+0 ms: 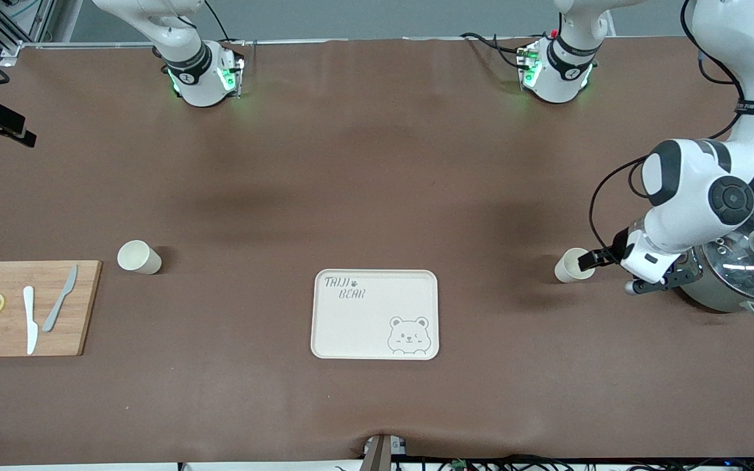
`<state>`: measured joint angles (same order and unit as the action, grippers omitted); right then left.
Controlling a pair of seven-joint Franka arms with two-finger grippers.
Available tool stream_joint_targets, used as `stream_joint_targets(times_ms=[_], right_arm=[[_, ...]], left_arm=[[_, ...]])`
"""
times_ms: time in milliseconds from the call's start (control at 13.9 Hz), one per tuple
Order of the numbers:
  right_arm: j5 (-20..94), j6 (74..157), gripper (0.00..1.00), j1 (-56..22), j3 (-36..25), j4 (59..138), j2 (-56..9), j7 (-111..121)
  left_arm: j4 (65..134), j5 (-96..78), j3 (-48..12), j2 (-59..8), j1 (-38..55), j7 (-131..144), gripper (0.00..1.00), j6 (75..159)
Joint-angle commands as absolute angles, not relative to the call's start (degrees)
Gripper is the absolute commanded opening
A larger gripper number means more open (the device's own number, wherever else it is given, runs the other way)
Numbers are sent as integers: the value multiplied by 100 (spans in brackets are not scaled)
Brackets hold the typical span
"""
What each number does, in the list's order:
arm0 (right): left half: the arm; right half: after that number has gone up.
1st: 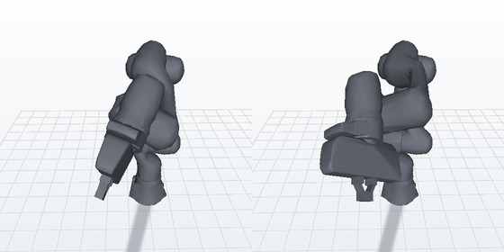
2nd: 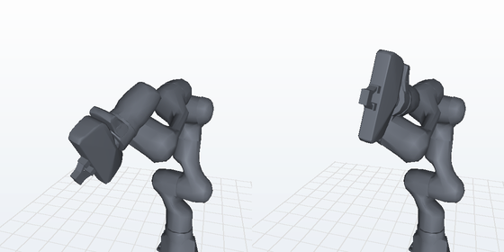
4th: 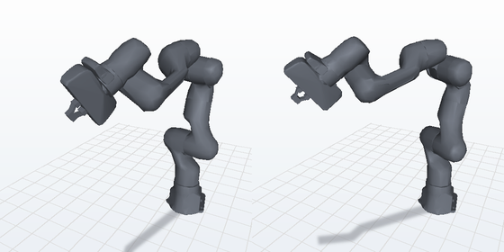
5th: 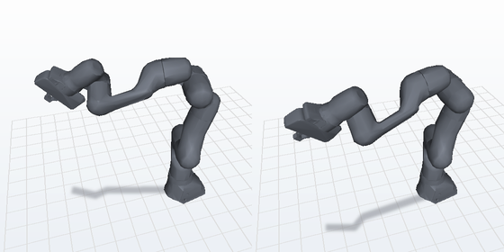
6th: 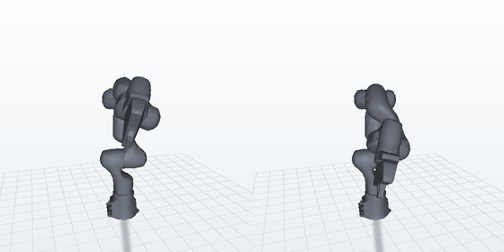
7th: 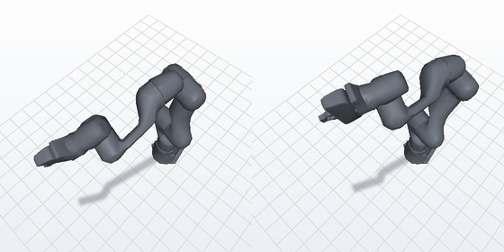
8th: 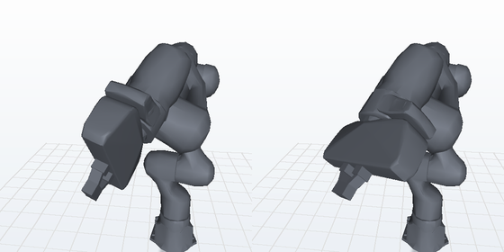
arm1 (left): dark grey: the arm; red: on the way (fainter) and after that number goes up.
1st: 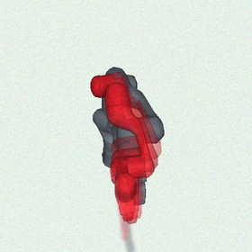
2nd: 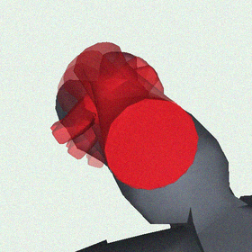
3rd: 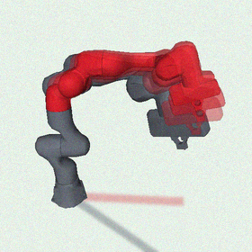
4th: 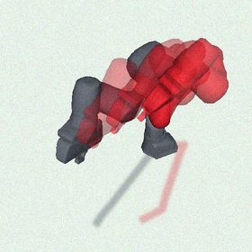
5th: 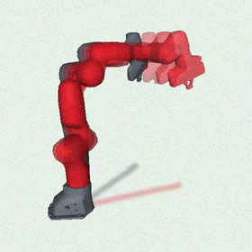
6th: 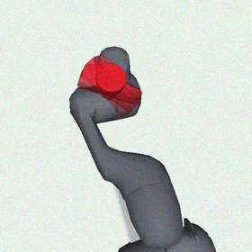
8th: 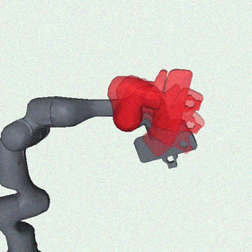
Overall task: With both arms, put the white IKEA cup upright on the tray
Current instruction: 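Close the left gripper on the rim of the white cup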
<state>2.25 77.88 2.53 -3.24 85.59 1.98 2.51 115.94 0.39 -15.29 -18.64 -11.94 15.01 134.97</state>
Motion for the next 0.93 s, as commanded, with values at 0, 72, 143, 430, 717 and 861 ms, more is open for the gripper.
stream_joint_targets(times_ms=[0, 72, 143, 430, 717, 861], right_arm=[[316, 7770, 100, 369, -272, 8631, 281, 176], [316, 7770, 100, 369, -272, 8631, 281, 176], [325, 7770, 100, 369, -272, 8631, 281, 176], [316, 7770, 100, 369, -272, 8631, 281, 176], [316, 7770, 100, 378, -272, 8631, 281, 176], [316, 7770, 100, 387, -272, 8631, 281, 176]], left_arm=[[11979, 105, -1521, -1916, -1239, 1538, 85, 14009], [11997, 192, -1521, -1968, -1239, 1538, 81, 14010], [12049, 289, -1521, -1986, -1257, 1538, 78, 14018], [12085, 299, -1529, -2109, -1389, 1538, 47, 14054], [12015, 299, -1538, -2232, -1380, 1564, 0, 14054], [11971, 299, -1556, -2206, -1380, 1564, 0, 14045]])
